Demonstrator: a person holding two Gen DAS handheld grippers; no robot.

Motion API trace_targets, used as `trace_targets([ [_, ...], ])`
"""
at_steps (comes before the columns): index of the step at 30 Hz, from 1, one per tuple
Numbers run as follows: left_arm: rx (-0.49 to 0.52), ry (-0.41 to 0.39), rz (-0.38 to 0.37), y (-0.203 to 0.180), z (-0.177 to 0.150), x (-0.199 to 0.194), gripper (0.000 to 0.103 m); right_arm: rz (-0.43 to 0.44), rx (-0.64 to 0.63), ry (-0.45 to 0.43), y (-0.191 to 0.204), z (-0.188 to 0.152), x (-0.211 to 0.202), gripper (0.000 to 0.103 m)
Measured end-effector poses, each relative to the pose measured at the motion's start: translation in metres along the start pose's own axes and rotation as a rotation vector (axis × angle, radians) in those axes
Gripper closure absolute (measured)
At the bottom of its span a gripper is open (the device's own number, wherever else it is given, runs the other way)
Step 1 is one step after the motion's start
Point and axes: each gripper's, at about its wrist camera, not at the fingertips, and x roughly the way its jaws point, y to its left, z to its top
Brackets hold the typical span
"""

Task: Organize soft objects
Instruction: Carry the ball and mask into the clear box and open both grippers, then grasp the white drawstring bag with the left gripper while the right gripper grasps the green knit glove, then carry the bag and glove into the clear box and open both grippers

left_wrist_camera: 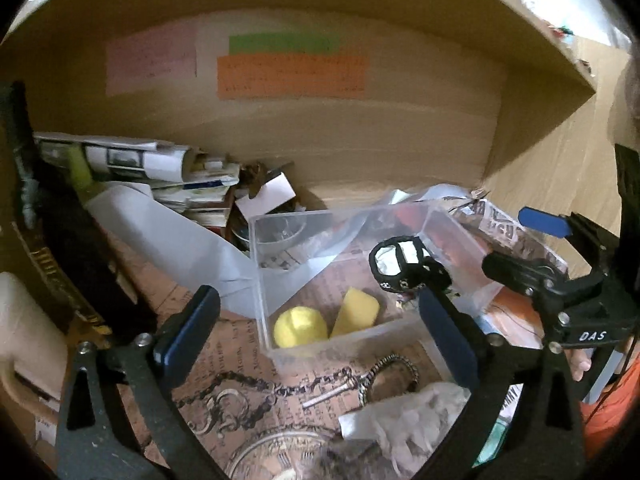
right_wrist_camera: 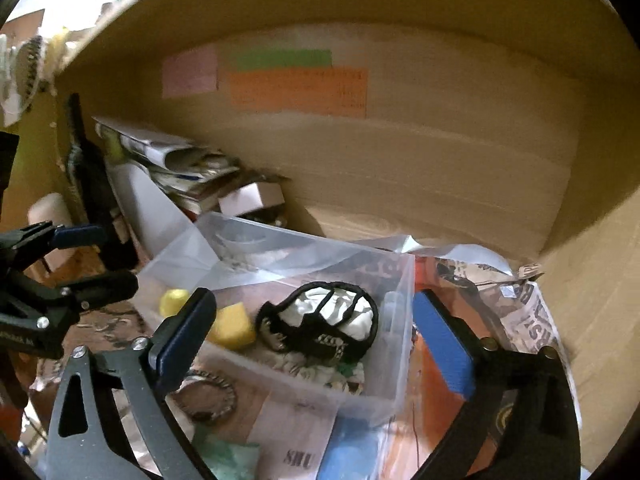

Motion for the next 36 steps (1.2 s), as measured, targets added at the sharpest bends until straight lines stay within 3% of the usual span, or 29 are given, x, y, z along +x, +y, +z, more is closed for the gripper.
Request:
trace_targets([
  [5, -0.002, 0.017, -0.019, -0.004, -0.017, -0.014, 0.001, 0.018, 0.000, 0.005, 0.007, -0.017, -0.019, 0.003],
  [21, 0.002, 0.169, -0.070, -0.035, -0.086, 0.005, 0.003, 0.122, 0.081, 0.217, 0.029, -0.099, -0.022, 0.004],
  [25, 0.001, 0.195, -0.123, -0.040, -0.090, 0.008, 0.030, 0.158, 0.089, 0.263, 0.036, -0.111, -0.017, 0.004],
  [26, -0.001, 0.198, -0.134, -0.040, -0.090, 0.008, 0.032, 0.156, 0.087, 0.271, 0.039, -0.112, -0.016, 0.009],
  [31, 0.014, 0.209, -0.176, -0.045, -0.089, 0.010, 0.065, 0.203, 0.090, 0.314, 0.043, -0.117, -0.008, 0.043],
  [33, 0.028, 0.204, -0.168, -0.046, -0.089, 0.009, 0.071, 0.212, 0.090, 0.323, 0.044, -0.119, -0.005, 0.058],
  [36, 0.025, 0.202, -0.177, -0.043, -0.089, 0.007, 0.082, 0.206, 0.091, 0.313, 0.043, -0.121, -0.008, 0.069],
])
